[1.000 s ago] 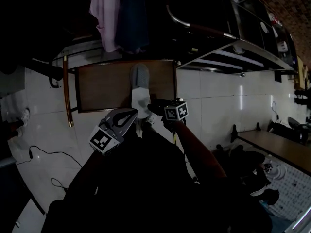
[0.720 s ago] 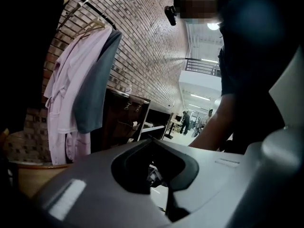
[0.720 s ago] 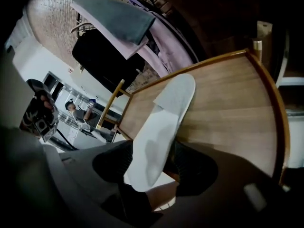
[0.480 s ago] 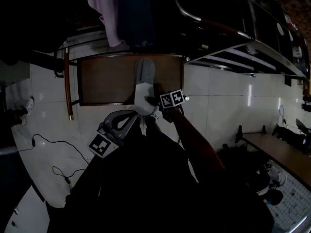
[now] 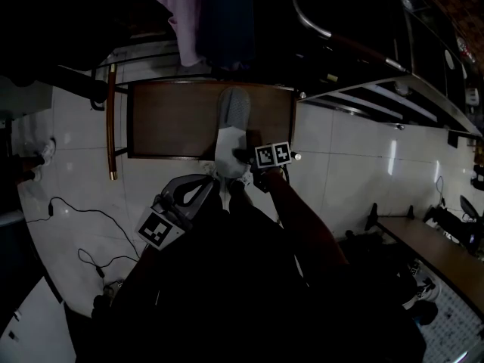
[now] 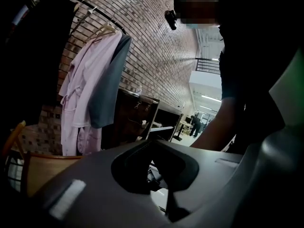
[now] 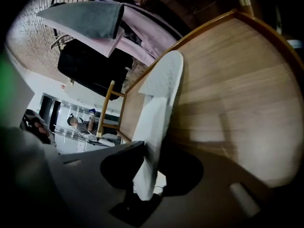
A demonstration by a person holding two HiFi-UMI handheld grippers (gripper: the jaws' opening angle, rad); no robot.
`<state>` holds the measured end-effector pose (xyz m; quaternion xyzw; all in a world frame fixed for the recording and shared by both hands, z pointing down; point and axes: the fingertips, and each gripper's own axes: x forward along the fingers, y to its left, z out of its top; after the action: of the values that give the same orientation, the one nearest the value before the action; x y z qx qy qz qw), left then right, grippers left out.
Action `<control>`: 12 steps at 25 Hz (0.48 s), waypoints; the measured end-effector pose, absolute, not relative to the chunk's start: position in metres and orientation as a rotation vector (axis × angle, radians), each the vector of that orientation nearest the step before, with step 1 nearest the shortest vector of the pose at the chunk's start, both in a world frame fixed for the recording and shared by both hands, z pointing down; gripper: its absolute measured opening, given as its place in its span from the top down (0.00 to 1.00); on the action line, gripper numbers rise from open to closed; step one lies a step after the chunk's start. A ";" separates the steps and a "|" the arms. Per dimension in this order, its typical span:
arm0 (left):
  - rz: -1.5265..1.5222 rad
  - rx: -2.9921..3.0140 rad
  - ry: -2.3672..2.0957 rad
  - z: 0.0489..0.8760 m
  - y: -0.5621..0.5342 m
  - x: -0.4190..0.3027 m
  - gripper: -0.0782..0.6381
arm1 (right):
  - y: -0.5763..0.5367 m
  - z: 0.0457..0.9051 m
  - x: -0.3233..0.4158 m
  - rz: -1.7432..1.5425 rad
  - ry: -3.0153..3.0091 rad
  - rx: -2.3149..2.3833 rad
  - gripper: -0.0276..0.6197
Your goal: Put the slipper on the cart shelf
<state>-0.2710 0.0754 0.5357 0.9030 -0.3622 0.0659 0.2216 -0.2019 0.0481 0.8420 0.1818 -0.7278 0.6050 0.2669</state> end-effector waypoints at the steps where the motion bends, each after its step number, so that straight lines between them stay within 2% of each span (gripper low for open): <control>1: 0.181 2.495 -1.004 0.536 0.076 -0.272 0.89 | 0.047 0.839 -0.203 1.640 -1.978 0.497 0.80; 4: 0.181 2.497 -1.004 0.534 0.076 -0.275 0.89 | 0.044 0.822 -0.203 1.636 -2.035 0.518 0.85; 12: 0.149 2.577 -0.955 0.516 0.064 -0.263 0.89 | 0.062 0.772 -0.176 1.592 -2.136 0.544 0.86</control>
<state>-0.2633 0.0643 0.5160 0.9186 -0.3405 0.0531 0.1932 -0.1758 0.0621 0.7715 0.1957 -0.7682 0.5725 0.2094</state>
